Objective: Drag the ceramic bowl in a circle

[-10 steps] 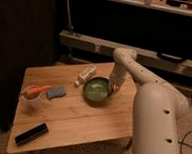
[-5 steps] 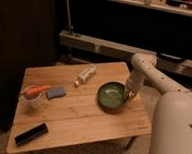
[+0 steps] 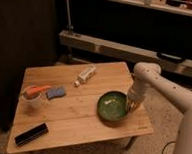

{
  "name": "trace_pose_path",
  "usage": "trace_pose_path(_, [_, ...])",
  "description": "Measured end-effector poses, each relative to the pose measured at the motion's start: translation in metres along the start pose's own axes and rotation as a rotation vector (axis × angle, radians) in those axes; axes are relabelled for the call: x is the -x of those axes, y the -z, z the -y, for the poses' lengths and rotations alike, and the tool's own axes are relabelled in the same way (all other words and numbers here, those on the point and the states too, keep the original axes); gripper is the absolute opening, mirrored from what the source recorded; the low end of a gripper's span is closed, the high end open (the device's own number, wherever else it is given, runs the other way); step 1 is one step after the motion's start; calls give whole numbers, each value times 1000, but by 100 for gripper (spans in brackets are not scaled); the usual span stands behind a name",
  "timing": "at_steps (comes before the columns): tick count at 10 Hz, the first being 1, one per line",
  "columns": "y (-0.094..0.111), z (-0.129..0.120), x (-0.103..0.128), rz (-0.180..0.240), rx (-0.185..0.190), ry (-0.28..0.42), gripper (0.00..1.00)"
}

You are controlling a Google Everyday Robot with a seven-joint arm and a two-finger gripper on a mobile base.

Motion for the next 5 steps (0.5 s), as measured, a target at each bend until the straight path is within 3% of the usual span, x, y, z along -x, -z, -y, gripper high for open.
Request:
trace_pose_path(3, [-20,23,75,9,-13,65,0])
trace_pose_path(5, [-35,63,117,12,-43,141,0])
